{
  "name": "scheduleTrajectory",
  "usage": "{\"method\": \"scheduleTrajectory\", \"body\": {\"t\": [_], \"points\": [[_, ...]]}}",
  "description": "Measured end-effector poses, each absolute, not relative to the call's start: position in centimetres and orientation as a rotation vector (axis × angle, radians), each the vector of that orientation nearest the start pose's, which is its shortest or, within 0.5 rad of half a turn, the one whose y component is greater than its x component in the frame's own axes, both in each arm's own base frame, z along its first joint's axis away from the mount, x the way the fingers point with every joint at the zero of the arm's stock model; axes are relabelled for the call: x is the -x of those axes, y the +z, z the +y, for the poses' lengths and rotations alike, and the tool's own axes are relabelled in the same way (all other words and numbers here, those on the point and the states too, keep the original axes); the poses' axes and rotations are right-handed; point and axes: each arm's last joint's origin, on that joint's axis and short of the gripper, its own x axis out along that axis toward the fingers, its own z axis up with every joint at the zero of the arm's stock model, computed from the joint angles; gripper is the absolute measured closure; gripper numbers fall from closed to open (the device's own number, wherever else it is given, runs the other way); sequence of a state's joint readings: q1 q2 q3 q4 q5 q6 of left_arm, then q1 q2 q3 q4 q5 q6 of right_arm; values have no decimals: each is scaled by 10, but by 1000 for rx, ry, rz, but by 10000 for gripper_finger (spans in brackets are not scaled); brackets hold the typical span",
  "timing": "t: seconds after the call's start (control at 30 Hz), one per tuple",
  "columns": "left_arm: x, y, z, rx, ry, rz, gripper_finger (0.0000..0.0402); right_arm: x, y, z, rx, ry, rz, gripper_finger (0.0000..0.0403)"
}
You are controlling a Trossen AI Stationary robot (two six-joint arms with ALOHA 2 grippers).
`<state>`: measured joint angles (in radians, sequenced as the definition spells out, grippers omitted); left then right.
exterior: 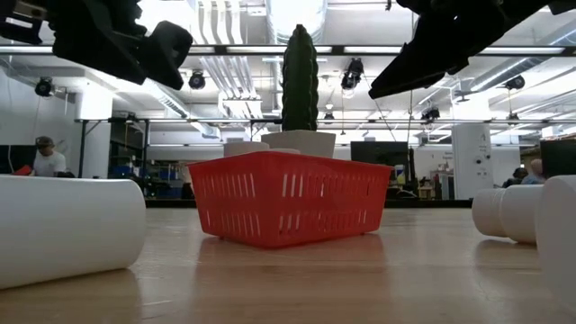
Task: Pick and place pill bottles into a basket
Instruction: Put the white pill bottle into the red bin
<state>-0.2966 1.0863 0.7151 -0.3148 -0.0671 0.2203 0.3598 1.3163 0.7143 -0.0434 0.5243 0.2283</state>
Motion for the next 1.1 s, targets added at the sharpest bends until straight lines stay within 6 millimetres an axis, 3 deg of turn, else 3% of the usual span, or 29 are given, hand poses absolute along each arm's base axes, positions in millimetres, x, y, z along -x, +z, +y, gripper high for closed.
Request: {"method": "scheduleTrajectory", "body": {"t": [0.5, 0.8, 1.1], "points": [[-209, 245, -58, -378, -193, 659, 199, -253, 215, 77, 64, -229, 556, 183], [-205, 248, -56, -387, -163, 655, 199, -270, 236, 56, 251, -227, 544, 183], [-204, 246, -56, -410, -167, 678, 199, -282, 241, 46, 395, -137, 611, 184]]}}
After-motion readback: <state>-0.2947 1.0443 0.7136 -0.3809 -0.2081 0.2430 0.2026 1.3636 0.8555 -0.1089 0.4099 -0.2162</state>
